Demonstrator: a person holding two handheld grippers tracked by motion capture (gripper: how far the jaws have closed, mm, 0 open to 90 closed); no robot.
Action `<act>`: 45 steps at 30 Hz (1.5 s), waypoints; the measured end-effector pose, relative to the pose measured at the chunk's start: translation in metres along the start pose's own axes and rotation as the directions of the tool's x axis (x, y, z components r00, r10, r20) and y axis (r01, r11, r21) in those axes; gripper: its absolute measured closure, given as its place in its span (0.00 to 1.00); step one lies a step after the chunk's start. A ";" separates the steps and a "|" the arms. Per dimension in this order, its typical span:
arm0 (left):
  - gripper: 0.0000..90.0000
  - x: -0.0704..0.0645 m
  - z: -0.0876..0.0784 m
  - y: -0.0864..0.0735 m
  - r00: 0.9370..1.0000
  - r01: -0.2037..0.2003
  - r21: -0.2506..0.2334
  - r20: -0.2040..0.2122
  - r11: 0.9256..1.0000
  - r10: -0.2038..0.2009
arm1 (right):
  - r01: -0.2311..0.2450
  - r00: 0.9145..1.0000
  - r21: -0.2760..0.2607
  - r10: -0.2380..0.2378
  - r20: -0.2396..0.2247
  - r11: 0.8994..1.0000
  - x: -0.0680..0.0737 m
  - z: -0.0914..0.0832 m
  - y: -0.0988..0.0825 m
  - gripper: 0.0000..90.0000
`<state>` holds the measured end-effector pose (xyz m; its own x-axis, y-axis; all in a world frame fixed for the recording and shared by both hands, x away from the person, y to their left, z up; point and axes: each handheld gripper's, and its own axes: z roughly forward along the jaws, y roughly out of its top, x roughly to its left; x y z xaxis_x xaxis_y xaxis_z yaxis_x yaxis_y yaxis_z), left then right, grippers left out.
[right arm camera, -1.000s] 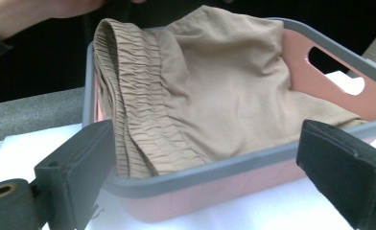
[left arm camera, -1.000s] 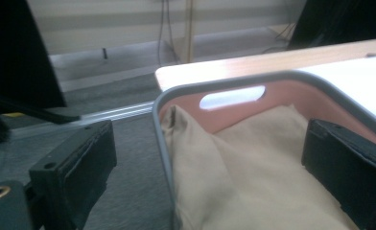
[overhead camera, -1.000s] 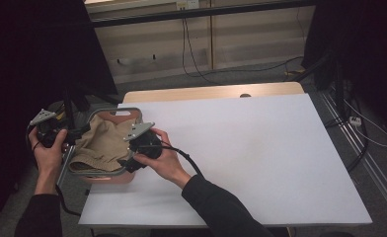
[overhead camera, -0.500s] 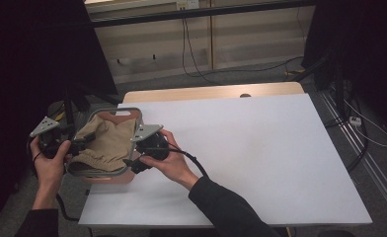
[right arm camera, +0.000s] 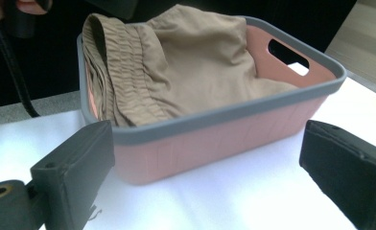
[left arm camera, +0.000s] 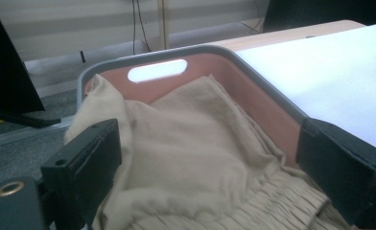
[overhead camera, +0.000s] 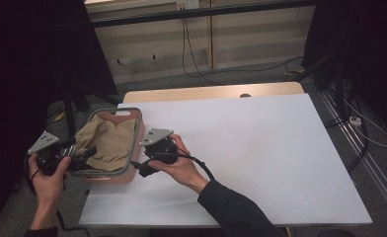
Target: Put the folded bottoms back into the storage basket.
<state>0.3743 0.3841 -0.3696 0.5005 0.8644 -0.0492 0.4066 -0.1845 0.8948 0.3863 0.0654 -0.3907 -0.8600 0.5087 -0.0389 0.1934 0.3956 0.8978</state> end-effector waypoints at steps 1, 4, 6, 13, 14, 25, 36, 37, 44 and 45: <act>0.09 -0.002 -0.002 -0.002 1.000 0.011 -0.012 0.003 1.000 -0.011 | -0.005 1.000 -0.001 0.005 -0.002 1.000 0.000 -0.002 -0.002 0.06; 0.05 -0.007 -0.006 -0.006 1.000 0.018 -0.042 -0.008 0.999 -0.018 | -0.012 1.000 -0.017 0.012 0.012 1.000 0.000 -0.009 -0.006 0.06; 0.05 -0.009 -0.008 -0.009 1.000 0.027 -0.050 0.014 0.998 -0.027 | -0.022 1.000 -0.029 0.023 0.014 0.999 0.001 -0.013 -0.008 0.06; 0.05 -0.030 -0.020 -0.017 1.000 -0.008 -0.055 0.026 0.998 0.009 | -0.027 0.999 -0.037 0.028 0.041 0.999 0.000 -0.029 -0.018 0.06; 0.06 -0.033 -0.020 -0.018 0.999 -0.020 -0.051 0.025 0.998 0.022 | -0.027 0.998 -0.038 0.029 0.051 0.999 -0.001 -0.031 -0.021 0.06; 0.07 -0.066 -0.016 -0.026 0.999 -0.038 -0.035 0.031 0.999 0.039 | -0.052 0.992 -0.032 0.055 0.116 0.998 -0.010 -0.055 -0.042 0.06; 0.07 -0.102 0.005 -0.020 0.986 -0.098 -0.029 0.130 0.995 0.101 | -0.060 0.982 -0.038 0.065 0.178 0.998 -0.021 -0.087 -0.057 0.05; 0.07 -0.106 0.007 -0.019 0.985 -0.105 -0.027 0.133 0.994 0.108 | -0.059 0.981 -0.036 0.065 0.182 0.998 -0.021 -0.089 -0.058 0.05; 0.06 -0.125 0.021 -0.010 0.972 -0.129 -0.018 0.198 0.991 0.130 | -0.054 0.972 -0.032 0.060 0.226 0.998 -0.025 -0.109 -0.067 0.05; 0.06 -0.128 0.023 -0.009 0.970 -0.136 -0.020 0.199 0.991 0.137 | -0.055 0.971 -0.034 0.061 0.233 0.998 -0.026 -0.111 -0.068 0.05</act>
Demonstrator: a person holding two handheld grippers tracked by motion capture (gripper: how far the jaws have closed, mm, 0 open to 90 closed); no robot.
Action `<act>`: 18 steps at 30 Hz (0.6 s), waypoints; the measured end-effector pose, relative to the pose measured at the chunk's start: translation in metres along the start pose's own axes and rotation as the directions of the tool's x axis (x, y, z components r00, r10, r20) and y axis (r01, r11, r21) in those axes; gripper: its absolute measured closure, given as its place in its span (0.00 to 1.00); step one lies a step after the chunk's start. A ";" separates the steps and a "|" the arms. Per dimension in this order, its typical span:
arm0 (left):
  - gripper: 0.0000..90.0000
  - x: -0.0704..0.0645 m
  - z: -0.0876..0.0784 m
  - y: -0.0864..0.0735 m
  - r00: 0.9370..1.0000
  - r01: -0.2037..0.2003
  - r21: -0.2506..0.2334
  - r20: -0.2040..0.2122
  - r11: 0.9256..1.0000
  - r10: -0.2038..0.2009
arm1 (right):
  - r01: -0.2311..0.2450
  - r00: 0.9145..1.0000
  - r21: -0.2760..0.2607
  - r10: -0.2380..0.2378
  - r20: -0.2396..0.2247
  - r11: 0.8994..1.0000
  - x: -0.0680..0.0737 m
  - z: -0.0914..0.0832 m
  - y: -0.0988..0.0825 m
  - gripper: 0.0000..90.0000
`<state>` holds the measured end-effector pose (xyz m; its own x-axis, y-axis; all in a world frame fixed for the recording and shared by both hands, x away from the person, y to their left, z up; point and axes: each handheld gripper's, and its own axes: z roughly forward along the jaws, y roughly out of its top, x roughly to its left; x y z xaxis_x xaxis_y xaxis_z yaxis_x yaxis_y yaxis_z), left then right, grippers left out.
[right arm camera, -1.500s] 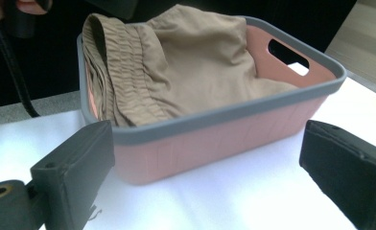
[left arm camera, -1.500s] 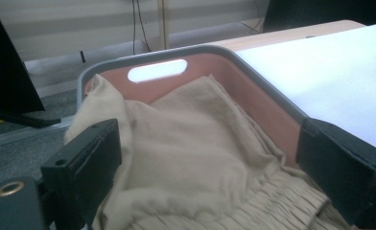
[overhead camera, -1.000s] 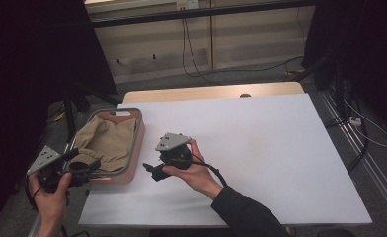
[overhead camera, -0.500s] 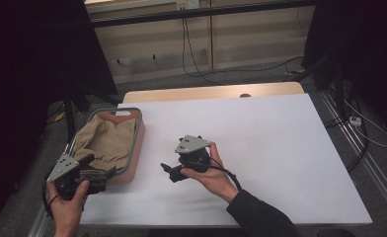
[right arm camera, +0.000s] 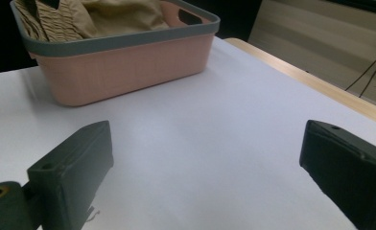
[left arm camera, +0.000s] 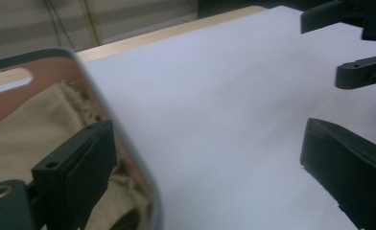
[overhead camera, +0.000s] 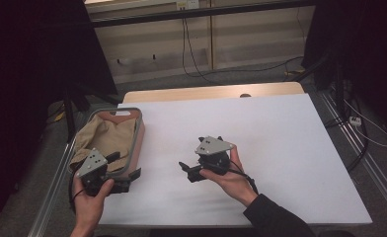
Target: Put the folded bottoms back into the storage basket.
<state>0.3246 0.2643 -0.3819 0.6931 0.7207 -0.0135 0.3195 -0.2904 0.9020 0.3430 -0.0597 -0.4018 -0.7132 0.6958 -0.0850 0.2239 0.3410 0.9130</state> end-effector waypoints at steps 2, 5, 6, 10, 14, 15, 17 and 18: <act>0.06 -0.004 0.006 0.002 1.000 -0.010 0.013 0.013 1.000 0.010 | 0.000 1.000 0.000 0.000 0.013 1.000 -0.003 -0.005 -0.002 0.05; 0.06 -0.010 0.015 0.003 1.000 -0.017 -0.004 0.022 1.000 0.017 | -0.009 0.999 0.000 0.009 0.031 1.000 -0.009 -0.012 -0.006 0.05; 0.06 -0.013 0.017 0.004 1.000 -0.018 -0.021 0.024 1.000 0.018 | -0.014 0.999 -0.002 0.014 0.035 1.000 -0.010 -0.014 -0.008 0.05; 0.06 -0.021 0.026 0.009 0.998 -0.034 -0.029 0.044 0.999 0.035 | -0.016 0.999 0.003 0.015 0.050 1.000 -0.016 -0.024 -0.013 0.04; 0.06 -0.028 0.036 0.012 0.997 -0.048 -0.019 0.053 0.999 0.049 | -0.011 0.997 0.010 0.010 0.072 1.000 -0.021 -0.035 -0.017 0.04; 0.06 -0.030 0.038 0.012 0.997 -0.054 -0.016 0.056 0.998 0.055 | -0.012 0.997 0.011 0.011 0.078 1.000 -0.022 -0.038 -0.018 0.04; 0.06 -0.032 0.043 0.012 0.996 -0.062 -0.014 0.068 0.998 0.063 | -0.021 0.996 0.015 0.020 0.091 1.000 -0.026 -0.043 -0.023 0.04; 0.07 -0.034 0.044 0.011 0.995 -0.064 -0.032 0.070 0.997 0.066 | -0.024 0.995 0.018 0.022 0.095 1.000 -0.027 -0.046 -0.025 0.04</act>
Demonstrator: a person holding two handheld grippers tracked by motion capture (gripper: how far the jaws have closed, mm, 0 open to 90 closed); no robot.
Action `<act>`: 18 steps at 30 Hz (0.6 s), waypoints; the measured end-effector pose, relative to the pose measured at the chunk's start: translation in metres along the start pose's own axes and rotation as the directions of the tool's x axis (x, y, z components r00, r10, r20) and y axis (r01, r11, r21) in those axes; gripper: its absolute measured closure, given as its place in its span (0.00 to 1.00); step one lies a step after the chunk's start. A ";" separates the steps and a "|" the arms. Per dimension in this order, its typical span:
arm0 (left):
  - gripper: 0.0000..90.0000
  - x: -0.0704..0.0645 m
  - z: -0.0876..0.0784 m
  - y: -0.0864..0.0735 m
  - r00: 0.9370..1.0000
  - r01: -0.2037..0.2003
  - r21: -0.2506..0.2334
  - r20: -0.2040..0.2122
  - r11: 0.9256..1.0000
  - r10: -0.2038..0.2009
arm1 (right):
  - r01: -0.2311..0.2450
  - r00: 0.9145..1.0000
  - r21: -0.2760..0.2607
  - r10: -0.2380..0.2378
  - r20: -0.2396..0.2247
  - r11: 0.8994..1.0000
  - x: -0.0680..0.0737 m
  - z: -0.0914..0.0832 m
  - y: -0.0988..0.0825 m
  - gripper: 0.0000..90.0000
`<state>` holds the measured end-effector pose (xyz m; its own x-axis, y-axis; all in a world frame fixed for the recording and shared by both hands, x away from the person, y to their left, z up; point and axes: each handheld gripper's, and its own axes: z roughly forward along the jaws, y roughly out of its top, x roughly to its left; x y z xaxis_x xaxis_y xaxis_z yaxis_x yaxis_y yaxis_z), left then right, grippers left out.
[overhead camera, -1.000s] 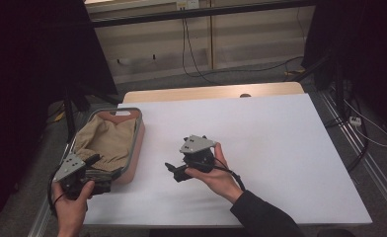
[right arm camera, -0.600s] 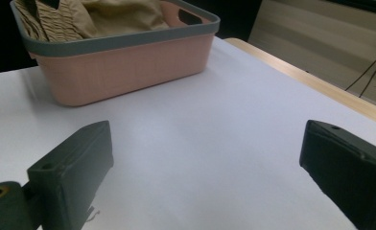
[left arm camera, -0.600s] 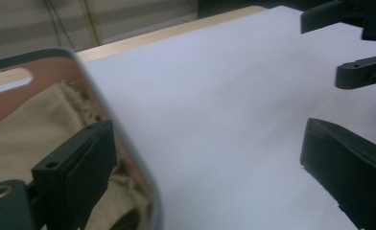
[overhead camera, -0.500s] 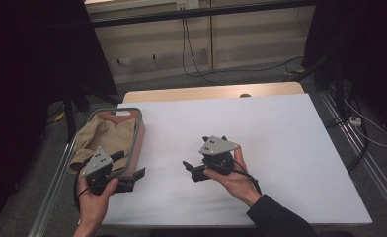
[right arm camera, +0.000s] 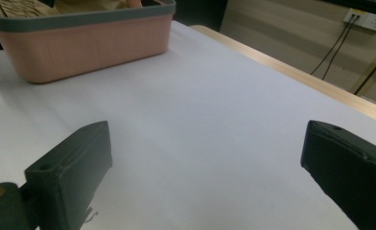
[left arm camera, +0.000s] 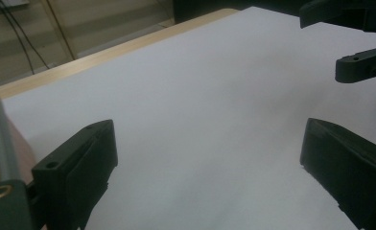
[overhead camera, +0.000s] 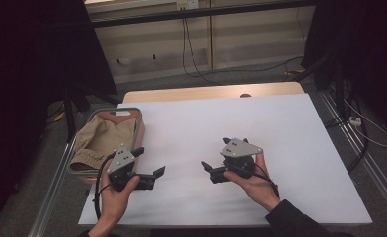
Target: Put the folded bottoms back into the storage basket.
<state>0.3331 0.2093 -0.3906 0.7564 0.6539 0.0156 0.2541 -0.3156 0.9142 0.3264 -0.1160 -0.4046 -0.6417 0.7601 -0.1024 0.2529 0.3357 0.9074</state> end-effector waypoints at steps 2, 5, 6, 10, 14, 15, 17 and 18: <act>0.07 -0.002 0.003 0.000 1.000 -0.012 0.009 -0.003 1.000 0.012 | 0.006 1.000 0.009 -0.006 0.007 1.000 -0.004 -0.004 -0.005 0.04; 0.07 -0.005 0.006 -0.003 1.000 0.006 -0.020 -0.013 1.000 -0.006 | -0.003 1.000 0.016 0.002 0.018 1.000 -0.009 -0.009 -0.011 0.04; 0.07 -0.007 0.007 -0.005 1.000 0.002 -0.013 -0.011 1.000 -0.002 | -0.001 1.000 0.020 0.001 0.023 1.000 -0.010 -0.010 -0.015 0.04; 0.06 -0.012 0.019 -0.017 0.998 0.039 0.038 0.047 0.999 -0.041 | -0.019 0.998 0.023 0.018 0.055 1.000 -0.012 -0.018 -0.029 0.04; 0.06 -0.015 0.022 -0.027 0.998 0.040 0.046 0.054 0.998 -0.043 | -0.033 0.997 0.020 0.031 0.065 0.999 -0.012 -0.029 -0.039 0.04; 0.06 -0.015 0.022 -0.027 0.998 0.043 0.051 0.049 0.998 -0.046 | -0.035 0.997 0.020 0.033 0.071 0.999 -0.013 -0.032 -0.041 0.04; 0.06 -0.014 0.021 -0.031 0.998 0.044 0.049 0.034 0.998 -0.045 | -0.043 0.996 0.014 0.041 0.083 0.999 -0.016 -0.038 -0.044 0.04; 0.06 -0.014 0.021 -0.033 0.998 0.048 0.054 0.034 0.997 -0.050 | -0.053 0.995 0.014 0.051 0.088 0.999 -0.017 -0.040 -0.045 0.04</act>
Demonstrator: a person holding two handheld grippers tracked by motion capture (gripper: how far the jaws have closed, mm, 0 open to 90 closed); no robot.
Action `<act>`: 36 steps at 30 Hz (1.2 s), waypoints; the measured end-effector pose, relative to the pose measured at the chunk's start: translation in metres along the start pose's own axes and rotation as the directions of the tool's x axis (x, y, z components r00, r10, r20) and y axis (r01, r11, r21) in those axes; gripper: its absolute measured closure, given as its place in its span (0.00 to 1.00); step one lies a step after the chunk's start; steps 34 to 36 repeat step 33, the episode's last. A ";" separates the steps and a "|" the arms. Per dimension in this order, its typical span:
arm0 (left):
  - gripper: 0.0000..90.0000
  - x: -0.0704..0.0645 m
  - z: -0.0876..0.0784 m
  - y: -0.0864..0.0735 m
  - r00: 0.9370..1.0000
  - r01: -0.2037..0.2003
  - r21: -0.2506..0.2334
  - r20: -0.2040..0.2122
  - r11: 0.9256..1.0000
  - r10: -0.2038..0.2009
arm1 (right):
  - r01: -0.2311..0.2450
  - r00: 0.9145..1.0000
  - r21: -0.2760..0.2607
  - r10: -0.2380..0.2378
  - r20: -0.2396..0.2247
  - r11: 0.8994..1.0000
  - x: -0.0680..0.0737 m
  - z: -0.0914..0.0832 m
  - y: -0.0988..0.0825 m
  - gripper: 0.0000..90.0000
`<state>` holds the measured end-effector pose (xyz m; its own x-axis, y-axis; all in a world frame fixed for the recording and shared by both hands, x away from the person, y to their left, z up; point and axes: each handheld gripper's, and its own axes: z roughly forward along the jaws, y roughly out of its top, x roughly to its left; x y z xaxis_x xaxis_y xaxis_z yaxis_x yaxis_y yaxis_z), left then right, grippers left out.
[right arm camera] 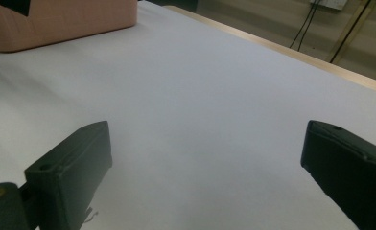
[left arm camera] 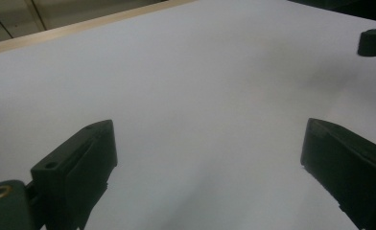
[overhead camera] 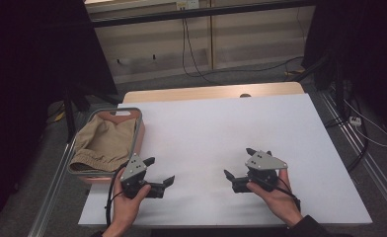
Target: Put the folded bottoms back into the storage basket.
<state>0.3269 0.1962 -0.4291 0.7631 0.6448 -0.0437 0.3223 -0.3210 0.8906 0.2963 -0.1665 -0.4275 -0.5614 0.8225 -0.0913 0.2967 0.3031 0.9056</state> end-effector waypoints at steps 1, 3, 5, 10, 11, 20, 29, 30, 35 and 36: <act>0.06 0.000 0.000 -0.001 1.000 -0.002 0.002 0.000 1.000 0.002 | -0.003 1.000 -0.002 0.003 0.005 1.000 -0.002 -0.003 -0.002 0.04; 0.06 0.000 0.000 -0.004 1.000 -0.014 0.010 -0.008 1.000 0.014 | -0.011 1.000 0.003 0.011 0.013 1.000 -0.005 -0.008 -0.004 0.04; 0.06 0.000 -0.001 -0.007 1.000 -0.010 0.012 -0.009 1.000 0.010 | -0.010 1.000 0.007 0.010 0.023 1.000 -0.007 -0.013 -0.007 0.04; 0.06 0.000 -0.004 -0.008 1.000 -0.014 -0.009 -0.012 1.000 0.014 | -0.026 0.999 0.025 0.025 0.047 0.999 -0.013 -0.025 -0.018 0.04; 0.06 0.000 -0.005 -0.008 1.000 -0.010 -0.007 -0.018 1.000 0.010 | -0.030 0.998 0.028 0.028 0.053 0.999 -0.014 -0.027 -0.021 0.04; 0.06 -0.003 -0.008 -0.015 0.999 0.025 -0.018 -0.035 1.000 -0.025 | -0.074 0.991 0.023 0.071 0.112 0.997 -0.025 -0.045 -0.038 0.04; 0.06 -0.002 -0.007 -0.017 0.999 0.025 -0.020 -0.047 0.999 -0.026 | -0.111 0.984 0.014 0.108 0.139 0.994 -0.025 -0.055 -0.050 0.03; 0.06 -0.002 -0.007 -0.017 0.998 0.034 -0.024 -0.044 0.999 -0.035 | -0.109 0.985 0.015 0.106 0.139 0.994 -0.024 -0.054 -0.050 0.03; 0.06 -0.001 -0.007 -0.017 0.998 0.041 -0.015 -0.037 0.999 -0.042 | -0.113 0.984 0.013 0.110 0.140 0.993 -0.025 -0.051 -0.050 0.03; 0.06 -0.001 -0.007 -0.017 0.998 0.041 -0.015 -0.037 0.999 -0.042 | -0.113 0.984 0.013 0.110 0.140 0.993 -0.025 -0.051 -0.050 0.03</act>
